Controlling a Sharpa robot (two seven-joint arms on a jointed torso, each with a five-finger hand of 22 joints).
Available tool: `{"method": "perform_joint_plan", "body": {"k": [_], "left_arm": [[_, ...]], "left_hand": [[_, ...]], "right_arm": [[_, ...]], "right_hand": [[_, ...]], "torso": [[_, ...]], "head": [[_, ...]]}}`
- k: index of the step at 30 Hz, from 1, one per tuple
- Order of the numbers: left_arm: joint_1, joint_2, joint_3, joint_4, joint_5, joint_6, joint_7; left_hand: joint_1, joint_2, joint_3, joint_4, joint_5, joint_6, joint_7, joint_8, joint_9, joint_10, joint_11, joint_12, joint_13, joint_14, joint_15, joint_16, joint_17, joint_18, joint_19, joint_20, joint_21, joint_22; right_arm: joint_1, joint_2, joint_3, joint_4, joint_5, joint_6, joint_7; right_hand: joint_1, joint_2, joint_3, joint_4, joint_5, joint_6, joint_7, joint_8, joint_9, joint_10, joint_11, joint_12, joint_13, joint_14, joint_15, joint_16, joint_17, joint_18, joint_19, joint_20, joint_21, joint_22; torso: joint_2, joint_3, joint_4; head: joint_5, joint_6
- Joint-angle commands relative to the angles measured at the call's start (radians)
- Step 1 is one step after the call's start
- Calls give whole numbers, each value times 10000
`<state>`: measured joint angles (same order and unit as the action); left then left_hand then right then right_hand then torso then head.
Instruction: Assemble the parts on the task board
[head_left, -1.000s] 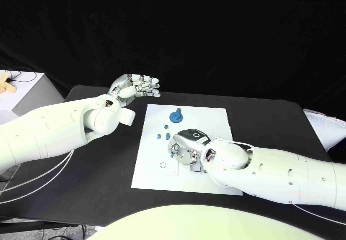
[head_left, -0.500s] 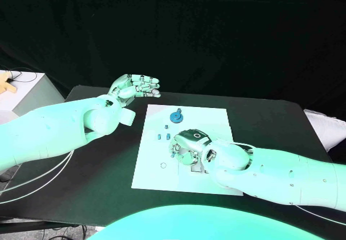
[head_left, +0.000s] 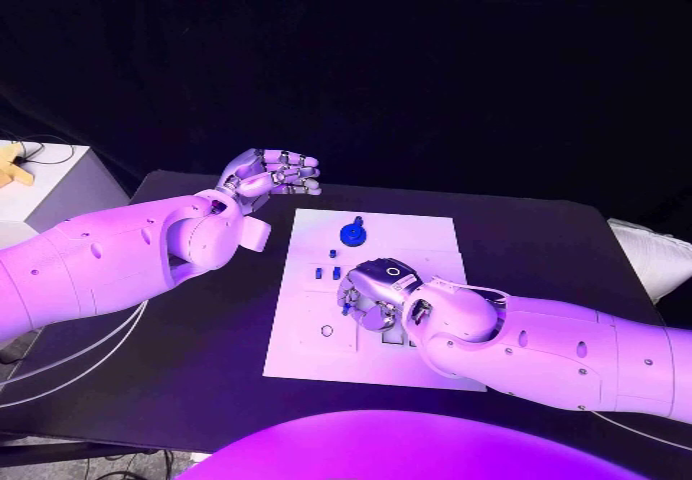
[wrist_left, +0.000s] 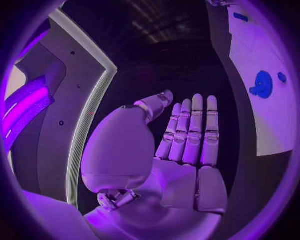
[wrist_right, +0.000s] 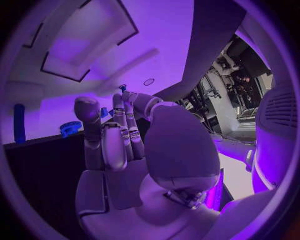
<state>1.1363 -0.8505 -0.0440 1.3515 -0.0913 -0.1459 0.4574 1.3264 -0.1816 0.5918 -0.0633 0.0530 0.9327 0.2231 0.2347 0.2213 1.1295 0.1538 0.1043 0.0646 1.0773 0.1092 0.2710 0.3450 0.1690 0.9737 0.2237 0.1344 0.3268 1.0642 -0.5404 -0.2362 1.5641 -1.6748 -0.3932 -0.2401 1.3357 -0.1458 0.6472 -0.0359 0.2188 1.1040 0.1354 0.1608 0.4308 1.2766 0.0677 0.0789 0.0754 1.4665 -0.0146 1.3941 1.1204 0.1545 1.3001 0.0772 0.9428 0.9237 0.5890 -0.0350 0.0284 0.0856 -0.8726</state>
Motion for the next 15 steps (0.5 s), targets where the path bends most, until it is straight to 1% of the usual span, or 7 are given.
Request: {"method": "perform_joint_plan", "body": {"k": [1,6,12,15], "left_arm": [[13,7,10,31,30,200,33],[14,-4,10,37,30,230,10],[14,-14,10,46,28,256,-11],[14,-17,10,49,28,266,-19]], "left_hand": [[8,59,-58,-13,45,-54,-21,59,-13,-27,21,51,5,-71,-28,65,11,93,-6,3,50,12],[8,59,-58,-13,45,-54,-21,59,-13,-27,21,51,5,-71,-28,65,11,93,-6,3,50,12],[7,61,-53,-15,45,-84,-18,76,-24,-51,25,55,5,-112,-23,95,24,92,-29,10,39,8],[7,61,-53,-15,45,-84,-18,76,-24,-51,25,55,5,-112,-23,95,24,92,-29,10,39,8]], "right_arm": [[-16,35,-2,-9,-158,76,-51],[-36,64,-2,-26,-161,90,-88],[-51,98,-2,-64,-194,191,-144],[-57,112,-2,-86,-224,303,-189]], "right_hand": [[-34,89,60,0,60,65,-16,39,21,49,-43,22,13,251,-52,65,22,-160,17,12,20,11],[-34,89,60,0,60,65,-16,39,21,49,-43,22,13,251,-52,65,22,-160,17,12,20,11],[-34,89,60,0,60,65,-16,39,21,49,-43,22,13,251,-52,65,22,-160,17,12,20,11],[-34,89,60,0,60,65,-16,39,21,49,-43,22,13,251,-52,65,22,-160,17,12,20,11]], "torso": [[4,-5,7],[9,4,6],[10,-4,8],[10,3,4]], "head": [[1,0],[11,0],[10,0],[6,0]]}}
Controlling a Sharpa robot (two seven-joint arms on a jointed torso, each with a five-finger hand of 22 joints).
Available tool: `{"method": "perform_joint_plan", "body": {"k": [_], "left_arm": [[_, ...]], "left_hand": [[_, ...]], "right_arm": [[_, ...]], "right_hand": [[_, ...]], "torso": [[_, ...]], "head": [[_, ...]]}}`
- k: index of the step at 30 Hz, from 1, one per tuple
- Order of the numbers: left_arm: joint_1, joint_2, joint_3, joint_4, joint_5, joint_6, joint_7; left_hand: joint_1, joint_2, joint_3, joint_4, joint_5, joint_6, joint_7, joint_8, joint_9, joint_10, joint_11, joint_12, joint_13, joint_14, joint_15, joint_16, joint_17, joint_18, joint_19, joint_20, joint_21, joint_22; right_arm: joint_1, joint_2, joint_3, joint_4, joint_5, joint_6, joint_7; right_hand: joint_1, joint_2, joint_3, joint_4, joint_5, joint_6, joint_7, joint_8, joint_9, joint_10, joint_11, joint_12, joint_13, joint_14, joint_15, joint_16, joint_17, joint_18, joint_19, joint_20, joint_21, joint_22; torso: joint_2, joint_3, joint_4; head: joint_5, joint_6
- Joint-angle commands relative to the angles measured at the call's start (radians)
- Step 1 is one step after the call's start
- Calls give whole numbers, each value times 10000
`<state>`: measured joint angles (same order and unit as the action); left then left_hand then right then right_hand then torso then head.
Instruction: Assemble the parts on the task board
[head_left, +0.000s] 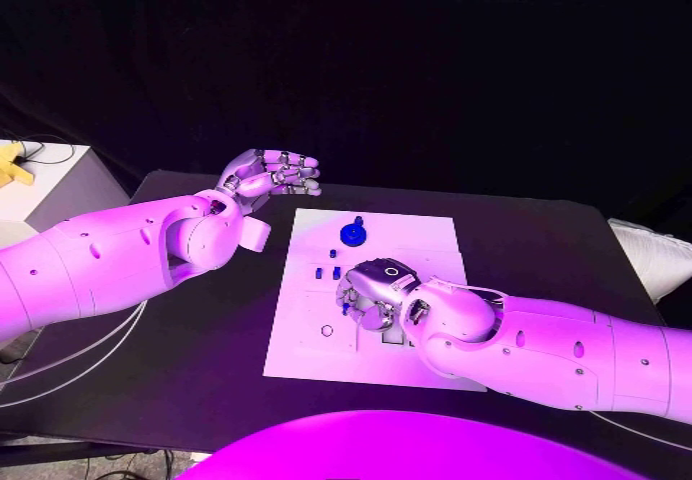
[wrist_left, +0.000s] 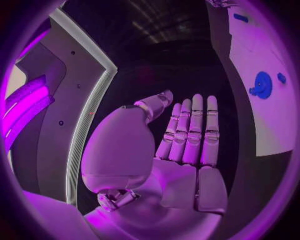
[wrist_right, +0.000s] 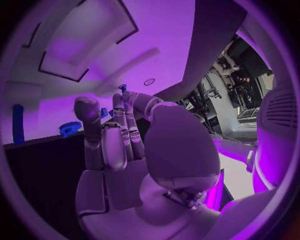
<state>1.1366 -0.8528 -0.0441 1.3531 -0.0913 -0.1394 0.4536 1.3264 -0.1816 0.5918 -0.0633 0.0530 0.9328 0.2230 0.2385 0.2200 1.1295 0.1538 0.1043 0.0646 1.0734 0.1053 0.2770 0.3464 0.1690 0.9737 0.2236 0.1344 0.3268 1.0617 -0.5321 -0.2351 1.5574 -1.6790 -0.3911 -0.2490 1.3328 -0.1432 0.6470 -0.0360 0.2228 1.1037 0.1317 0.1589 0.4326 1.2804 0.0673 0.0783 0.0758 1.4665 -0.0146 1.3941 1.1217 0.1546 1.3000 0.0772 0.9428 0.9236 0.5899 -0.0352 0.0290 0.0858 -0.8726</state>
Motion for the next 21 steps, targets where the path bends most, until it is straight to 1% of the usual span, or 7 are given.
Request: {"method": "perform_joint_plan", "body": {"k": [1,2,7,10,18,20,21], "left_arm": [[11,5,10,34,28,206,17],[11,4,10,35,28,208,15],[11,-3,10,33,27,210,10],[11,-4,10,34,26,215,9],[11,-8,10,40,22,219,8],[11,-11,10,40,21,218,6],[11,-12,10,40,21,215,6]], "left_hand": [[7,62,-53,-15,45,-84,-18,37,-10,-51,25,55,5,-73,15,35,9,92,-29,10,39,8],[7,62,-53,-15,45,-84,-18,37,-10,-51,25,55,5,-73,15,35,9,92,-29,10,39,8],[7,62,-53,-15,45,-84,-18,37,-10,-51,25,55,5,-73,15,35,9,92,-29,10,39,8],[7,62,-53,-15,45,-84,-18,37,-10,-51,25,55,5,-73,15,35,9,92,-29,10,39,8],[7,62,-53,-15,45,-84,-18,37,-10,-51,25,55,5,-73,15,35,9,92,-29,10,39,8],[7,62,-53,-15,45,-84,-18,37,-10,-51,25,55,5,-73,15,35,9,92,-29,10,39,8],[7,62,-53,-15,45,-84,-18,37,-10,-51,25,55,5,-73,15,35,9,92,-29,10,39,8]], "right_arm": [[-34,32,-12,-26,-195,326,-116],[-36,34,-13,-32,-203,358,-127],[-42,36,-13,-39,-229,494,-143],[-45,30,-13,-26,-234,560,-80],[-66,21,-15,-9,-233,590,32],[-70,15,-15,-7,-207,521,90],[-71,9,-15,-5,-180,478,126]], "right_hand": [[-5,63,62,2,20,68,21,57,3,11,-39,28,9,251,-52,65,9,-160,17,12,20,12],[-5,63,62,2,20,68,21,57,3,11,-39,28,9,251,-52,65,9,-160,17,12,20,12],[-16,62,78,-11,9,58,24,63,16,12,-37,18,6,247,-51,62,-5,-155,3,12,-1,-5],[-72,-4,54,-38,-35,29,35,73,42,-9,-25,-13,-4,235,-41,55,-32,-142,-42,19,-66,-59],[-143,-114,-22,-81,-106,18,34,102,82,-29,-18,-45,-13,212,-31,31,-102,-129,-96,30,-133,-106],[-190,-170,-59,-92,-150,-43,50,84,89,-79,-3,-81,-26,200,-18,19,-131,-114,-145,40,-211,-170],[-293,-273,-93,-67,-187,-233,119,-11,58,-320,73,-168,-77,195,42,28,-109,-107,-200,75,-301,-238]], "torso": [[1,5,-3],[1,5,-1],[-3,4,-11],[-2,8,-9],[-4,3,-6],[-9,4,-8],[-13,5,-11]], "head": [[-3,0],[-24,0],[-15,0],[7,0],[-21,0],[-11,0],[-9,0]]}}
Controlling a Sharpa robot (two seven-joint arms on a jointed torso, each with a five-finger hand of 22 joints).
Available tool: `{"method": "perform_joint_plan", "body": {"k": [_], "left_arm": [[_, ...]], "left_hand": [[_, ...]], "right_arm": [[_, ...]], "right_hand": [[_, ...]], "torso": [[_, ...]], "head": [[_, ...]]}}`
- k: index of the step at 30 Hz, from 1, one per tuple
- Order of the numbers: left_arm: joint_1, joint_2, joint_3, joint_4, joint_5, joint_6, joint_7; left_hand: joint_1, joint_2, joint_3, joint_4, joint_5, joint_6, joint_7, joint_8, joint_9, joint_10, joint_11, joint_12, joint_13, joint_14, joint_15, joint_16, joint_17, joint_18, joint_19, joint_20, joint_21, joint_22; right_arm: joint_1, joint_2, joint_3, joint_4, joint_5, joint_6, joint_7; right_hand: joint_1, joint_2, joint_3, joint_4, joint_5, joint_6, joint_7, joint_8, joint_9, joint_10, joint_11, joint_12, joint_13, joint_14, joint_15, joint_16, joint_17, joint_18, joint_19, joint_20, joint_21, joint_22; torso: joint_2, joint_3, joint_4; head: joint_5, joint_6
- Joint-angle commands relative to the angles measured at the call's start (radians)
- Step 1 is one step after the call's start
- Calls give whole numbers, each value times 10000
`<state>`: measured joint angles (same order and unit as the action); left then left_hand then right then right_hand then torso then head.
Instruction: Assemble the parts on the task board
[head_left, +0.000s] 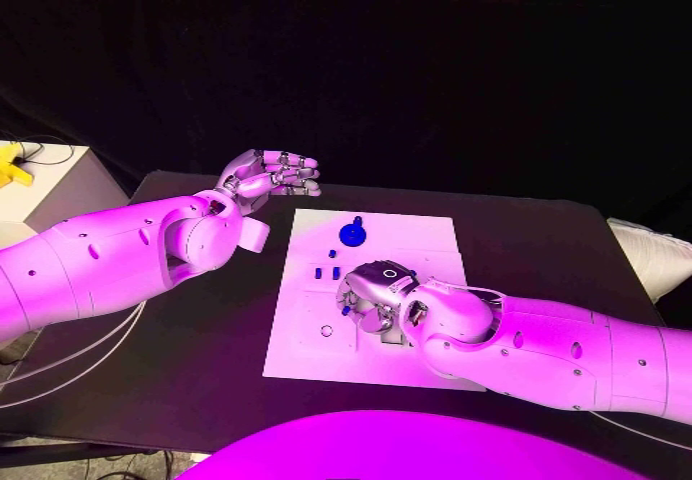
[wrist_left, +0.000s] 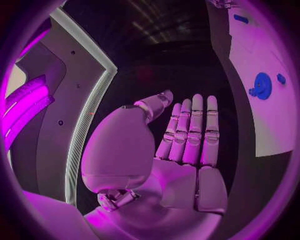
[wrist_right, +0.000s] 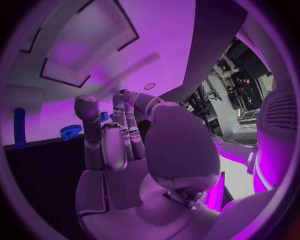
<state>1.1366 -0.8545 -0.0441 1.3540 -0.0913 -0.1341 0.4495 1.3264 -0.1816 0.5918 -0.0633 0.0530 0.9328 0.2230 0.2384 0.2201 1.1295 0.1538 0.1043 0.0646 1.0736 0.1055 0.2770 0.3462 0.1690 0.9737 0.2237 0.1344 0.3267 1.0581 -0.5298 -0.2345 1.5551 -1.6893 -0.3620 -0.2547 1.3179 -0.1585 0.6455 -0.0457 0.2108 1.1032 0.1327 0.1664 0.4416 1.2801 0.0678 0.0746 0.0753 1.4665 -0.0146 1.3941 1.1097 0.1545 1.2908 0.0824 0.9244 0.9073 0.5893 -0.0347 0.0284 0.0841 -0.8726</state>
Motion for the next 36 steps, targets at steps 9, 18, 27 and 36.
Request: {"method": "perform_joint_plan", "body": {"k": [9,18,27,36], "left_arm": [[12,-26,10,44,20,146,44],[12,-47,10,51,18,150,33],[12,-65,9,50,17,178,12],[12,-69,9,43,16,191,-1]], "left_hand": [[7,62,-53,-15,45,-85,-17,39,-11,-51,25,55,5,-75,13,35,12,92,-29,10,39,9],[3,65,-51,-12,45,-106,-13,54,-19,-69,30,59,5,-106,18,59,22,93,-41,15,33,6],[3,65,-51,-12,45,-106,-13,54,-19,-69,30,59,5,-106,18,59,22,93,-41,15,33,6],[3,65,-51,-12,45,-106,-13,54,-19,-69,30,59,5,-106,18,59,22,93,-41,15,33,6]], "right_arm": [[-39,-113,-22,84,89,-263,393],[-39,-240,-22,163,114,-570,350],[5,-751,-1,636,396,-1478,413],[558,-2063,192,1520,2182,-1353,1757]], "right_hand": [[-416,-766,-540,131,-47,-1108,218,-613,-250,-1946,345,-76,-118,87,288,-45,-207,32,-445,274,-900,-714],[-345,-786,-690,128,-45,-1197,232,-679,-283,-2173,368,-47,-111,62,303,-79,-286,64,-512,293,-1106,-889],[-323,-777,-718,130,-22,-1196,254,-684,-287,-2198,373,-27,-105,61,306,-78,-279,66,-510,296,-1123,-901],[-200,-664,-711,203,-41,-1078,343,-674,-311,-1720,362,410,-59,72,293,-69,-268,9,-332,282,-878,-627]], "torso": [[-2,0,-4],[-3,3,1],[-16,-6,-6],[-34,-21,-15]], "head": [[16,0],[3,0],[-51,0],[-188,0]]}}
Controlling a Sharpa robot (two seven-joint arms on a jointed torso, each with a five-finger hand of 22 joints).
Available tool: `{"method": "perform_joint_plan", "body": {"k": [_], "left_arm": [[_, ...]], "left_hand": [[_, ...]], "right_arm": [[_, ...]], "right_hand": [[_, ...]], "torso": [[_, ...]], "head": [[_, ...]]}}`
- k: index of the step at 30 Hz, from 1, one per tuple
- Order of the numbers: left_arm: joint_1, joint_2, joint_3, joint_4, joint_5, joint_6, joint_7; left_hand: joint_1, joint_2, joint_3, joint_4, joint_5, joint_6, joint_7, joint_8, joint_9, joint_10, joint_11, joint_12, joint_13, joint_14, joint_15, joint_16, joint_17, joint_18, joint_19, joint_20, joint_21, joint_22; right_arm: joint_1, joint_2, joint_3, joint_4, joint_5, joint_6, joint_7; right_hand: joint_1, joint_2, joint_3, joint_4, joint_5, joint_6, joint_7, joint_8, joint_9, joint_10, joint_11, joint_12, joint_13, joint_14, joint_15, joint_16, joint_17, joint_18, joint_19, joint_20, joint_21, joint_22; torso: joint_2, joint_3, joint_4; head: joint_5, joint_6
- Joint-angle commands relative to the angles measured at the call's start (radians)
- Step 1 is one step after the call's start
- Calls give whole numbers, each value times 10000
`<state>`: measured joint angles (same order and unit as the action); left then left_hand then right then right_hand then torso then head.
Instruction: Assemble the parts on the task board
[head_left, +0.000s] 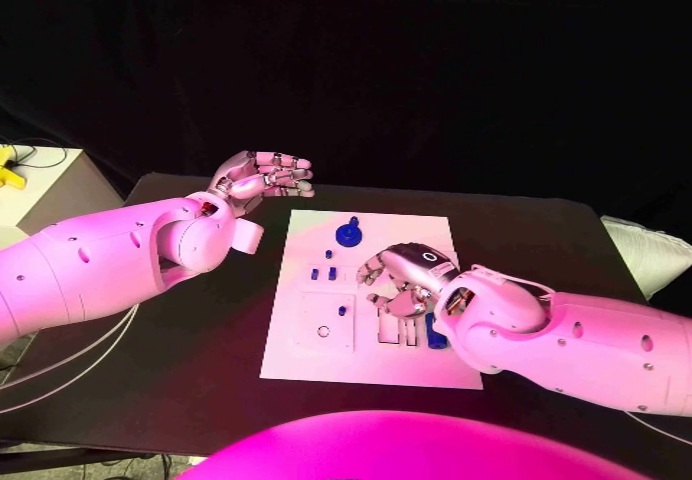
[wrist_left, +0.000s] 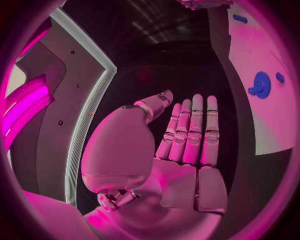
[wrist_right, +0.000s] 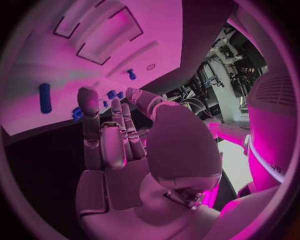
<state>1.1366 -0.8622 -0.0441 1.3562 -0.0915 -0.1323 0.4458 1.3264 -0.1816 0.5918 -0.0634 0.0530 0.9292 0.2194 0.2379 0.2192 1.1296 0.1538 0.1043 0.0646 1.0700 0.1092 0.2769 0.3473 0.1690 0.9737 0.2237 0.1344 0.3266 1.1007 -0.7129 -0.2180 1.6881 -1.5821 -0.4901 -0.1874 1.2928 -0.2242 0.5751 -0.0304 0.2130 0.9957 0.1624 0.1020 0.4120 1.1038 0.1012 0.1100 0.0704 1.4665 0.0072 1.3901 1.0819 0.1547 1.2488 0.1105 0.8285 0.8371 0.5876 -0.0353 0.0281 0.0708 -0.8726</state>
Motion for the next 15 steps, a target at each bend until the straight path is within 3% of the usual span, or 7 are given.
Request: {"method": "perform_joint_plan", "body": {"k": [1,7,15], "left_arm": [[12,8,10,20,16,178,34],[11,38,10,-19,11,201,36],[10,70,9,-54,9,220,34]], "left_hand": [[5,66,-50,-14,45,-83,25,72,-15,-79,32,64,6,-88,-17,80,18,96,-41,16,33,8],[5,66,-50,-14,45,-83,25,72,-15,-79,32,64,6,-88,-17,80,18,96,-41,16,33,8],[5,66,-50,-14,45,-83,25,72,-15,-79,32,64,6,-88,-17,80,18,96,-41,16,33,8]], "right_arm": [[306,-521,55,334,1395,146,1400],[790,-1220,104,298,1820,860,1986],[967,-1375,119,-427,1341,1320,1874]], "right_hand": [[69,6,5,56,-101,-20,54,-43,-23,-12,38,36,-29,81,83,-12,48,0,101,4,106,104],[118,-68,-31,49,18,-109,64,-109,-56,-142,64,6,-55,110,112,44,159,-39,185,18,289,297],[121,-189,-128,42,86,-136,61,-134,-71,-114,59,32,-48,157,122,127,328,-69,281,16,471,479]], "torso": [[-8,-17,2],[-41,-20,-16],[-28,-12,-8]], "head": [[-95,0],[-167,0],[-171,0]]}}
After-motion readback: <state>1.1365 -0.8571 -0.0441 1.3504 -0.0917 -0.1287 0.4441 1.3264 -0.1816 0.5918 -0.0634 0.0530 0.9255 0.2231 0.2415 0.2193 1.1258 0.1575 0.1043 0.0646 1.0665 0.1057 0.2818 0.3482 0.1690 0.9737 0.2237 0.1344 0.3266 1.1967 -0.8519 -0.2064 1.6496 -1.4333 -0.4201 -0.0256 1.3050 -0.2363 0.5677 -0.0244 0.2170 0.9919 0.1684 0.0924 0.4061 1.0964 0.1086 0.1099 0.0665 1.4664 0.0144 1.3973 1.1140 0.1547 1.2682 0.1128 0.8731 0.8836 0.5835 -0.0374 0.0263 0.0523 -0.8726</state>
